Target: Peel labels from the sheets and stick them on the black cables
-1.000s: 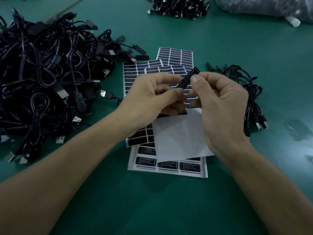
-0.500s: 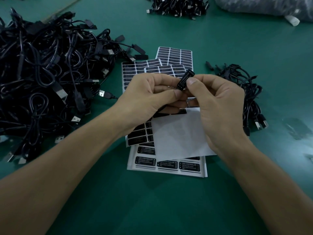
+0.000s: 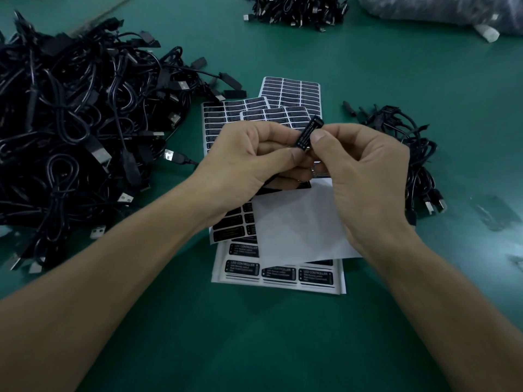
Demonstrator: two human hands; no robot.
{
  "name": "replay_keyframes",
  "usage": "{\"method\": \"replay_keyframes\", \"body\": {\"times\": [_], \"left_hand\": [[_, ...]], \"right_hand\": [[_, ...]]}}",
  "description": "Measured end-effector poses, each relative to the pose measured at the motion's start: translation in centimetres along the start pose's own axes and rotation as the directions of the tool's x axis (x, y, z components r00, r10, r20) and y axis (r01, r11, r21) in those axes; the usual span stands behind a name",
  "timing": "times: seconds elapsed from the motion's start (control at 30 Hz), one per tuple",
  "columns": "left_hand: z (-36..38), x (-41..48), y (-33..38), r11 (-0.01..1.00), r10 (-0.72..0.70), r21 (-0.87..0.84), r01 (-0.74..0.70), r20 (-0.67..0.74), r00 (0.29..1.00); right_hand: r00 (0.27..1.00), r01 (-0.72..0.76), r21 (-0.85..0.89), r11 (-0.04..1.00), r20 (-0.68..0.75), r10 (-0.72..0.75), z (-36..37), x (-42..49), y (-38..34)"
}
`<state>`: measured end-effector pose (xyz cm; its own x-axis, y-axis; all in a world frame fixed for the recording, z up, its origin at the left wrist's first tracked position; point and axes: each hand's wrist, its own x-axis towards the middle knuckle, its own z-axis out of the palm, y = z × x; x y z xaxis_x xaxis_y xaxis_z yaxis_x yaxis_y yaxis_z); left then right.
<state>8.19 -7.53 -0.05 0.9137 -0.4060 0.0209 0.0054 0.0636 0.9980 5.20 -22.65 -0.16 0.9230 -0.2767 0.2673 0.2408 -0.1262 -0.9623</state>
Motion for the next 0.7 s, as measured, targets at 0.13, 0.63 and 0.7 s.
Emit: {"method": "replay_keyframes", "body": {"times": [0.13, 0.63, 0.7], "left_hand": [[0.03, -0.02, -0.02, 1.000, 0.005, -0.015, -0.005, 0.006, 1.000], [0.14, -0.04, 0.06, 1.000, -0.002, -0.019, 0.002, -0.009, 1.000], [0.13, -0.04, 0.07, 1.000, -0.002, -0.015, 0.002, -0.010, 1.000]], "right_hand": [[1.000, -0.001, 0.008, 1.000, -0.001, 0.001, 0.03, 0.01, 0.02], [0.999, 0.049, -0.062, 0.997, -0.011, -0.050, 0.05, 0.12, 0.36], [0.998, 0.054, -0.067, 0.996, -0.014, -0.055, 0.08, 0.09, 0.38]]}}
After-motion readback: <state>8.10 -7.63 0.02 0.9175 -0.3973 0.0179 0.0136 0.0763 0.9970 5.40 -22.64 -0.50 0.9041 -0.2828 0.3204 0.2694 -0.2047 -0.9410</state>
